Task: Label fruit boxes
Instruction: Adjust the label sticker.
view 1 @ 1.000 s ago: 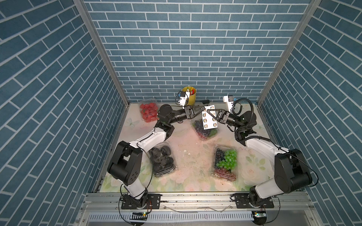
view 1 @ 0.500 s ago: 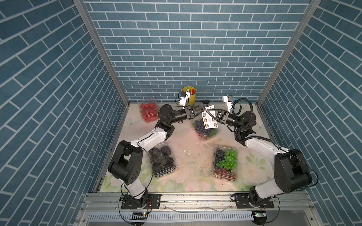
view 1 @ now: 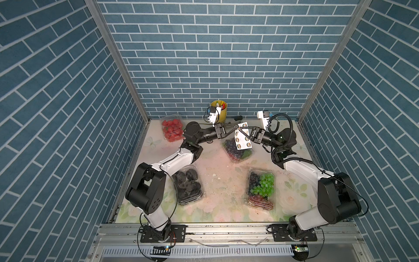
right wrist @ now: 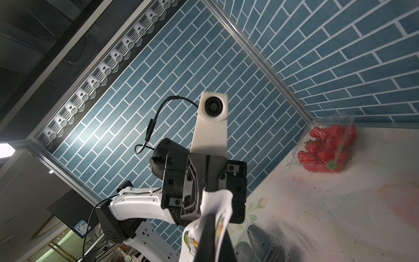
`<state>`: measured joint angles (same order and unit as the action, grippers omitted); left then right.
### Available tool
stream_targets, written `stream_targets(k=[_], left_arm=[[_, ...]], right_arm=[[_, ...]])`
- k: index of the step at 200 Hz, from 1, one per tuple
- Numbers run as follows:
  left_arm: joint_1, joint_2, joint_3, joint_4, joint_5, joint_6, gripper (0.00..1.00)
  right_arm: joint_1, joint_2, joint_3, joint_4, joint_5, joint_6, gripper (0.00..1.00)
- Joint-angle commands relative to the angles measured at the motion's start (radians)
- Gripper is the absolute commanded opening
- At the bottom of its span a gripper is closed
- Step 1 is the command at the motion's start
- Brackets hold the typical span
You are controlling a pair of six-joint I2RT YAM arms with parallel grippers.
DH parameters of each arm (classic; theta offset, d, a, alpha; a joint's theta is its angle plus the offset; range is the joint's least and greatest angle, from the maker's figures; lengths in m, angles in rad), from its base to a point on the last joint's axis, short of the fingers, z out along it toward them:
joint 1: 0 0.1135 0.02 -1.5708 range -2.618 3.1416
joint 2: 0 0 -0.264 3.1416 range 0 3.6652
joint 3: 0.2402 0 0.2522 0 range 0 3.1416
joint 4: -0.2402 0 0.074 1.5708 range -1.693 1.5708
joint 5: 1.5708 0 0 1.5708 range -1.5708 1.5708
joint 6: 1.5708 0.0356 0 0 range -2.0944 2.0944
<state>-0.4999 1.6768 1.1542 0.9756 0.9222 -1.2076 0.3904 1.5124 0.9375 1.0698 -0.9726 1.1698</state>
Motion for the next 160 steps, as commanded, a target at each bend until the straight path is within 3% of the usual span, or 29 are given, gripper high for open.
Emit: stream_targets(k=[1,115,133,146,160], left_arm=[[-0.009,0.004,-0.001,0.052,0.022,-0.009,0.00],[-0.009,0.008,0.010,0.073,0.041,-0.022,0.00],[0.002,0.005,0.007,0.040,0.041,0.000,0.07],[0.018,-0.004,-0.002,0.007,0.033,0.019,0.29],[0.041,-0.022,-0.019,-0.026,0.017,0.041,0.37]], right_arm=[[0.010,0.002,0.035,0.021,-0.023,-0.018,0.00],[0.007,-0.032,0.026,-0.065,-0.018,-0.080,0.00],[-0.002,-0.052,0.017,-0.090,-0.014,-0.094,0.00],[-0.010,-0.076,0.007,-0.140,-0.008,-0.128,0.00],[-0.016,-0.112,-0.002,-0.217,0.007,-0.178,0.00]])
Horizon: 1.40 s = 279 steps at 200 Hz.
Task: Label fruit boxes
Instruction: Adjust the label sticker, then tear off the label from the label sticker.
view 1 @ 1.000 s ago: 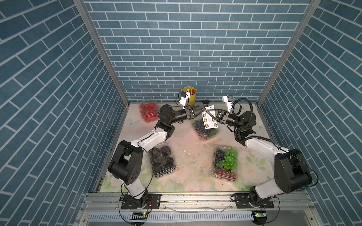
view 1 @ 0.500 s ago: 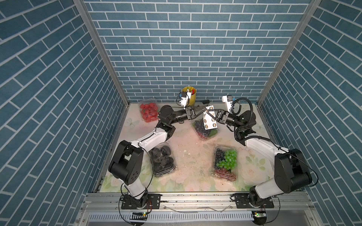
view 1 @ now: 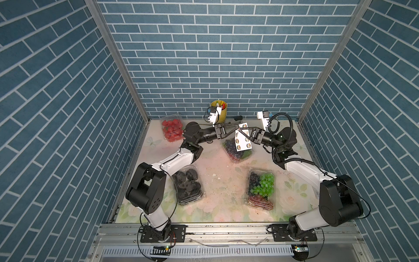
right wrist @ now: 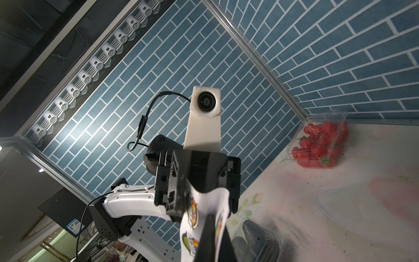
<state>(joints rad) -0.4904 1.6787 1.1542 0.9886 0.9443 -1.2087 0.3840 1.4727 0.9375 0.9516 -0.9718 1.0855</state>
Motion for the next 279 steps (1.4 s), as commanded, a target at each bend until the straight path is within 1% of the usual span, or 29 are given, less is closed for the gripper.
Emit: stream_targets(k=[1,7,20,33,46,69,82,101,110,124,140,144,160,215,279], left_arm=[[0.034,-0.025,-0.021,-0.043,-0.007,0.044,0.38],[0.045,-0.035,-0.028,-0.065,-0.014,0.059,0.42],[0.061,-0.065,-0.039,-0.148,-0.035,0.102,0.47],[0.066,-0.105,-0.039,-0.305,-0.075,0.228,0.54],[0.062,-0.151,-0.028,-0.494,-0.137,0.359,0.55],[0.042,-0.226,-0.003,-0.762,-0.291,0.539,0.55],[0.008,-0.257,0.027,-0.908,-0.391,0.641,0.55],[-0.071,-0.264,0.096,-1.097,-0.545,0.781,0.56],[-0.102,-0.255,0.123,-1.151,-0.584,0.819,0.58],[-0.139,-0.231,0.163,-1.219,-0.646,0.854,0.59],[-0.168,-0.209,0.200,-1.274,-0.701,0.895,0.59],[-0.176,-0.205,0.207,-1.284,-0.711,0.901,0.58],[-0.195,-0.191,0.229,-1.299,-0.730,0.919,0.56],[-0.220,-0.140,0.274,-1.309,-0.718,0.922,0.58],[-0.224,-0.137,0.281,-1.271,-0.675,0.902,0.60]], right_arm=[[-0.011,-0.075,-0.002,-0.105,0.007,-0.097,0.00],[-0.013,-0.093,-0.005,-0.153,0.018,-0.127,0.00],[-0.015,-0.133,-0.003,-0.278,0.054,-0.204,0.00],[-0.014,-0.169,0.020,-0.447,0.100,-0.302,0.00],[-0.012,-0.196,0.056,-0.638,0.166,-0.395,0.00],[0.006,-0.228,0.104,-0.857,0.281,-0.510,0.00],[0.023,-0.233,0.134,-0.951,0.355,-0.555,0.00],[0.059,-0.227,0.176,-1.057,0.459,-0.601,0.00],[0.077,-0.219,0.193,-1.095,0.498,-0.620,0.00],[0.097,-0.215,0.208,-1.112,0.522,-0.633,0.00],[0.109,-0.219,0.209,-1.111,0.539,-0.633,0.00],[0.111,-0.219,0.209,-1.113,0.542,-0.633,0.00],[0.122,-0.221,0.214,-1.117,0.546,-0.637,0.00],[0.138,-0.221,0.221,-1.124,0.548,-0.642,0.00],[0.149,-0.209,0.226,-1.124,0.544,-0.644,0.00]])
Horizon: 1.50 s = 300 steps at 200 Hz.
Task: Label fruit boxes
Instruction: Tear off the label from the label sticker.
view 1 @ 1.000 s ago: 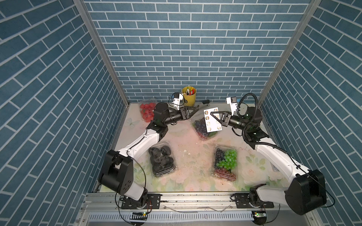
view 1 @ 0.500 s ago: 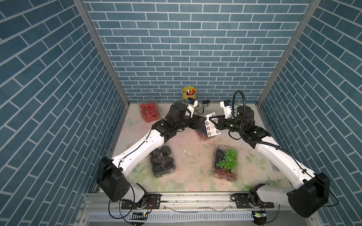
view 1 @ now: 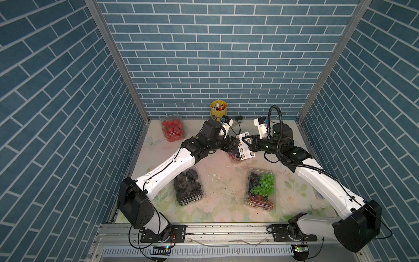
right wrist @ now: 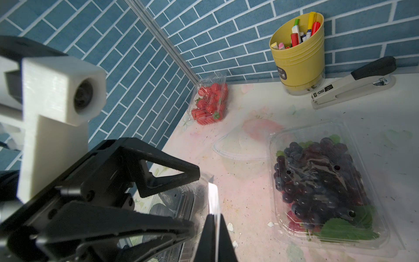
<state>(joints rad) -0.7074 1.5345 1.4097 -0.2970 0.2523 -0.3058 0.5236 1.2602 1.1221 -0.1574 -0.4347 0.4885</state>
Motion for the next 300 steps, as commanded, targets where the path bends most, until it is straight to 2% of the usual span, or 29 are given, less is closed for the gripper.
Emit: stream_targets(k=[1,77,148,217,241,269,300], left_arm=[[-0.007,0.008,0.026,0.015,0.018,-0.001,0.60],[-0.007,0.036,0.058,0.004,0.000,-0.008,0.60],[-0.007,0.041,0.073,-0.052,-0.114,0.007,0.54],[-0.005,0.030,0.067,-0.076,-0.147,0.014,0.54],[-0.004,0.000,0.048,-0.054,-0.118,0.004,0.54],[-0.004,-0.036,0.013,0.005,-0.027,-0.012,0.54],[-0.004,-0.029,0.008,0.025,0.023,-0.026,0.52]], right_arm=[[0.009,0.003,0.041,-0.015,0.007,-0.047,0.00],[0.030,0.005,0.046,-0.011,-0.013,-0.053,0.00],[0.038,0.004,0.047,-0.011,-0.018,-0.056,0.00],[0.038,-0.010,0.042,-0.021,0.005,-0.070,0.00],[0.038,-0.011,0.036,-0.020,0.020,-0.073,0.00],[0.037,-0.012,0.030,-0.009,0.024,-0.070,0.00],[0.037,-0.008,0.029,0.001,0.016,-0.063,0.00]])
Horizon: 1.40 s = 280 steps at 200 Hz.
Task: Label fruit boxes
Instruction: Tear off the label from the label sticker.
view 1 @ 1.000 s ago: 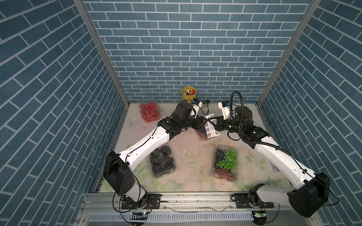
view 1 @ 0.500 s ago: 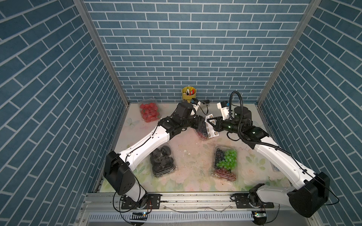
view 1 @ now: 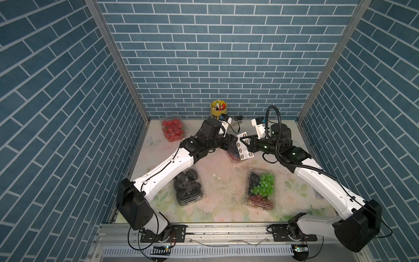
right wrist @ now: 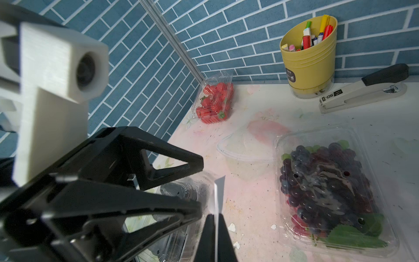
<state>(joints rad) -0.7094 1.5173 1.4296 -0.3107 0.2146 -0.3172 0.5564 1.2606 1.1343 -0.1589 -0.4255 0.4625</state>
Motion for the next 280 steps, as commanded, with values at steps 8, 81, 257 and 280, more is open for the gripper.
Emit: stream_targets(k=[8,81,257,280], left_arm=[[-0.002,-0.007,-0.011,0.041,0.068,-0.017,0.52],[-0.001,0.032,0.010,0.040,0.083,-0.029,0.39],[-0.001,0.030,0.011,0.014,0.018,-0.026,0.00],[0.016,0.015,0.003,-0.004,-0.014,-0.031,0.00]], right_arm=[[0.005,-0.009,0.017,0.004,0.005,-0.035,0.00],[0.005,-0.018,0.018,0.003,-0.004,-0.036,0.00],[0.004,-0.027,0.010,-0.001,0.019,-0.039,0.00],[0.004,-0.030,0.006,-0.015,0.049,-0.045,0.00]])
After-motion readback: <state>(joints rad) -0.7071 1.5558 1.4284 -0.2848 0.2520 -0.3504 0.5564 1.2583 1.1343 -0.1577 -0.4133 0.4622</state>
